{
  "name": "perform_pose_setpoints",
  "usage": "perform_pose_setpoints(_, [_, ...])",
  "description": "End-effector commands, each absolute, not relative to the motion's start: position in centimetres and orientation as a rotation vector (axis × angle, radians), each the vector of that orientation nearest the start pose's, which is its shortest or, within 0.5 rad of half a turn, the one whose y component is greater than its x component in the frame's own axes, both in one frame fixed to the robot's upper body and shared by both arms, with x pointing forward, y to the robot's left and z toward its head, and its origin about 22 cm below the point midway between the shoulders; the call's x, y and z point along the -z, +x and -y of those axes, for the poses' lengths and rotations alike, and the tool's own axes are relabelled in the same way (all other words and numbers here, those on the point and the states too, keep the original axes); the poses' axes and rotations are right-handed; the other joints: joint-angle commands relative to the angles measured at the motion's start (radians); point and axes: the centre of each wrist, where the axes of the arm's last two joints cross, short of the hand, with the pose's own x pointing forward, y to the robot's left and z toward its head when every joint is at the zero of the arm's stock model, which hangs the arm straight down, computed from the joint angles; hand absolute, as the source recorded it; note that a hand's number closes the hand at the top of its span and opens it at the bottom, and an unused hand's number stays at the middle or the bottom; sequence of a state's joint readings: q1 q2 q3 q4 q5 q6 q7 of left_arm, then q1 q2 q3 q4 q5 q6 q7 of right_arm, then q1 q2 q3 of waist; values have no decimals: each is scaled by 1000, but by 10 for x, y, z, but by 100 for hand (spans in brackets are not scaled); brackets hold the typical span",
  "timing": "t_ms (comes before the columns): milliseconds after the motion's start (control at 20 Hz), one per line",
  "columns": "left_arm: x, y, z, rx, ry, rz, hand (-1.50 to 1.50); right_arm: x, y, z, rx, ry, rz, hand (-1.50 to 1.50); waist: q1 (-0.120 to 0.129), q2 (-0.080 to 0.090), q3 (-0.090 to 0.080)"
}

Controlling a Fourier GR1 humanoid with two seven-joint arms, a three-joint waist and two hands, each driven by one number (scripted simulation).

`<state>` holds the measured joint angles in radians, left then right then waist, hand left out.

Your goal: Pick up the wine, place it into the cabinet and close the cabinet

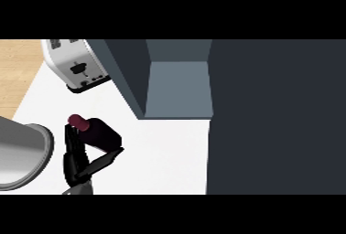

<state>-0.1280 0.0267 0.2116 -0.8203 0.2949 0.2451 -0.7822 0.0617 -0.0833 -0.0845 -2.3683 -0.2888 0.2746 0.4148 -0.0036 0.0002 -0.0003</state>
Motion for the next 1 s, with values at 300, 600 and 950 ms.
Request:
perform_pose_setpoints(300, [159,230,-254,-507,310,1679,-150,-174,168,256,-254,240,1925,-150,0,0,0])
perform_pose_setpoints(600, [158,236,-280,-512,247,1690,150,-177,160,240,-250,227,1918,-150,0,0,0])
perform_pose_setpoints(950, [172,234,-255,-486,258,1668,150,-183,157,246,-241,248,1928,-150,-5,2,-1])
